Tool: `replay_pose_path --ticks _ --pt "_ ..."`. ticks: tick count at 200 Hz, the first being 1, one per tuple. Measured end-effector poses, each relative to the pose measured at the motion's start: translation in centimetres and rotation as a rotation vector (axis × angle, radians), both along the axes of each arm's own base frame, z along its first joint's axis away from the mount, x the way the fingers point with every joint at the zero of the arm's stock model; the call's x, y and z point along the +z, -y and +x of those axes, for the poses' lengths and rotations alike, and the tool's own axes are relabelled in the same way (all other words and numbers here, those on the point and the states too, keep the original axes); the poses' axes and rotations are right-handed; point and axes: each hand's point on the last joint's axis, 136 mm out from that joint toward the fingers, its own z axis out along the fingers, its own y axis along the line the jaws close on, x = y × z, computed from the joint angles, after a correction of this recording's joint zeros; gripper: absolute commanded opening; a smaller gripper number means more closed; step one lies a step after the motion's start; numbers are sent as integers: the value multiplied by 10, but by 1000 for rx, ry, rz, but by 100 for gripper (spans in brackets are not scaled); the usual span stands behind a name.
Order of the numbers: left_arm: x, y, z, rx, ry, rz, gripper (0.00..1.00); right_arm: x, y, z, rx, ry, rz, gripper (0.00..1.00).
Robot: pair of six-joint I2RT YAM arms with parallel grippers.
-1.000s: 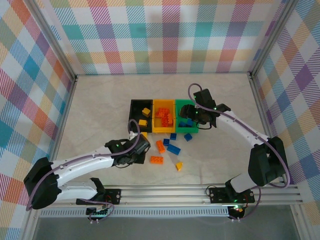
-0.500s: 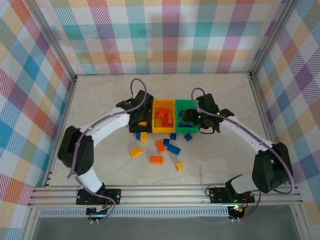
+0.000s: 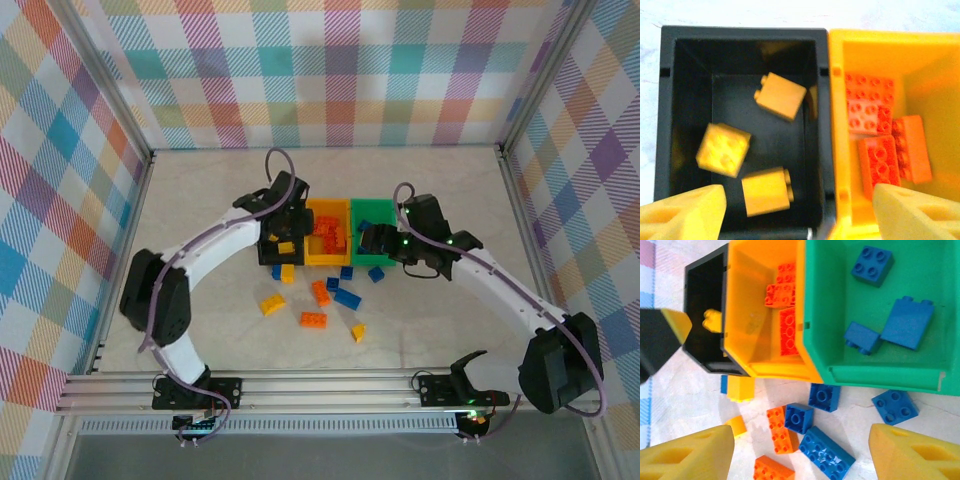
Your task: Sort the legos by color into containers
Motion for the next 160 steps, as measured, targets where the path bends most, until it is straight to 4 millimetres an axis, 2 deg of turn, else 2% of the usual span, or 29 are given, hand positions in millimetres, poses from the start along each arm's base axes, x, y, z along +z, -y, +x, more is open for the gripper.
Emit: replay_pose_path --ticks 20,39,57,79,113,160 --pt "14 4 -42 -48 16 -43 85 3 -5 -5 28 1 33 73" --pt "14 -1 -81 -72 10 -83 90 0 -8 -11 50 -11 53 72" --pt "0 -19 -108 -44 -16 -97 97 -4 -9 -16 63 -26 61 73" --pt "-34 -42 -133 -6 -90 -59 98 -8 -9 -19 71 -37 65 73" --pt "-86 -56 -152 28 -216 18 99 -7 -10 -18 73 -27 72 72" --pt "-132 -55 -150 57 -296 79 98 -2 -10 -18 74 -13 77 73"
